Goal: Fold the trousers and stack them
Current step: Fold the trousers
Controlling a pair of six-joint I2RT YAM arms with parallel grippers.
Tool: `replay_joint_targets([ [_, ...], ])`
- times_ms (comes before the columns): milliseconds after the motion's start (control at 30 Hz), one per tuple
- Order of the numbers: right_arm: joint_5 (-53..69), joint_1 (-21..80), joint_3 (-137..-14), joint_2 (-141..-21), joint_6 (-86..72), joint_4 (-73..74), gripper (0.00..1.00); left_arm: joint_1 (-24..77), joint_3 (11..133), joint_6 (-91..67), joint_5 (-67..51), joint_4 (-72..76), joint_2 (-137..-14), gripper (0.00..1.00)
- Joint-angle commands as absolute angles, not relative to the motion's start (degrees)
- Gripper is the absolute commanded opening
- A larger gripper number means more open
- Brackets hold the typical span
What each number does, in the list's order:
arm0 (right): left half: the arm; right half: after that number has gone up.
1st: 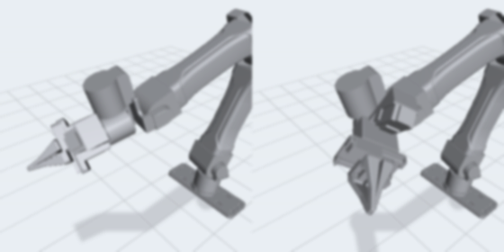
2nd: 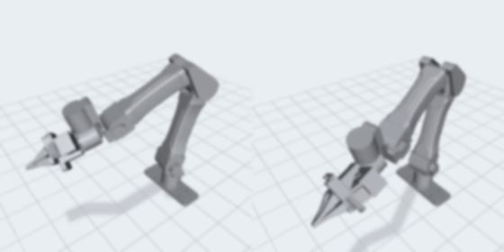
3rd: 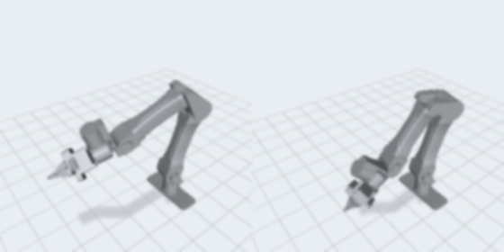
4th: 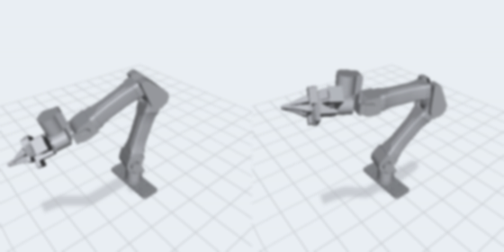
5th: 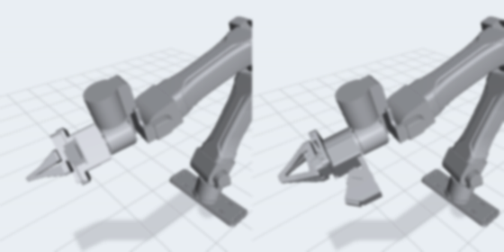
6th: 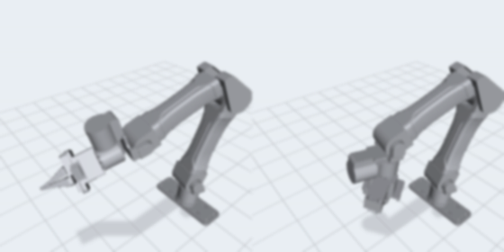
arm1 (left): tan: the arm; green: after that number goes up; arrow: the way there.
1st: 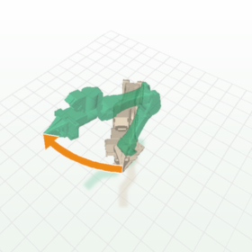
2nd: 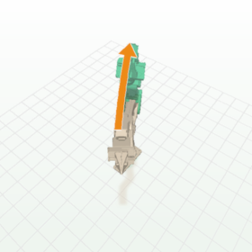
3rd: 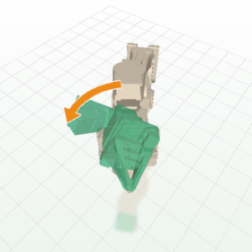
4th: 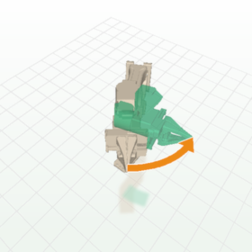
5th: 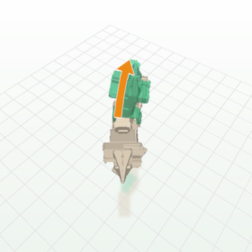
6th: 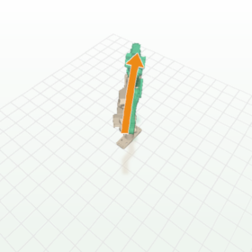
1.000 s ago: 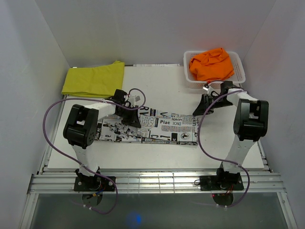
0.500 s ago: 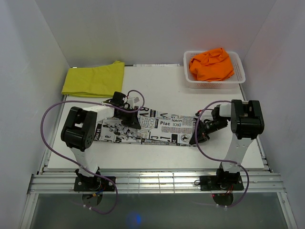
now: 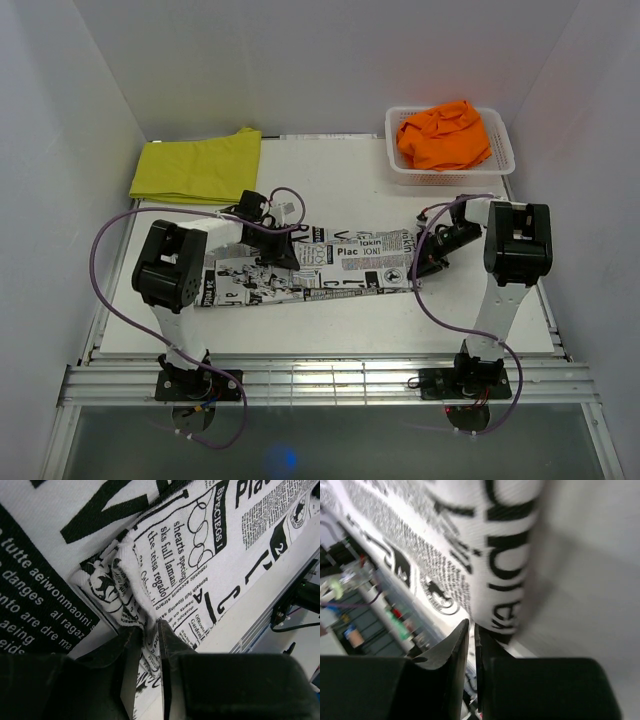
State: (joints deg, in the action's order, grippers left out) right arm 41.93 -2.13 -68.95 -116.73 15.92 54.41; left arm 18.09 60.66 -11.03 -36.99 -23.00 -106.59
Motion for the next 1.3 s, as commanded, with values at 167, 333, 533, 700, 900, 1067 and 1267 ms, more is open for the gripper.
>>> replay_joint_targets([
  [167,37.6,-5.9,-72.3,-107.7,21.5,55.1,0.32,18.0,65.3,-8.4,-38.6,-27.3,-106.2,0.49],
  [333,37.1,-8.1,-67.3,-101.4,18.4,49.6,0.60,15.9,63.5,-7.7,-39.0,-28.1,-99.3,0.85],
  [533,40.2,-8.1,-65.0,-105.8,14.1,41.4,0.60,8.6,62.8,-8.1,-41.6,-32.0,-93.4,0.98],
  [700,42.6,-7.2,-66.1,-110.7,11.3,36.7,0.57,0.5,63.4,-4.8,-42.4,-37.9,-91.1,0.98],
  [900,42.3,-5.2,-63.3,-113.1,7.0,30.3,0.53,-10.0,63.5,-2.3,-41.6,-40.9,-88.2,0.98],
  [1067,41.2,-3.9,-63.5,-116.5,6.6,30.6,0.38,-16.2,63.3,-1.9,-41.1,-41.7,-87.2,0.98],
  [1267,40.0,-6.1,-65.8,-111.5,9.4,34.5,0.08,-22.1,62.4,1.7,-39.8,-43.3,-86.0,0.98],
])
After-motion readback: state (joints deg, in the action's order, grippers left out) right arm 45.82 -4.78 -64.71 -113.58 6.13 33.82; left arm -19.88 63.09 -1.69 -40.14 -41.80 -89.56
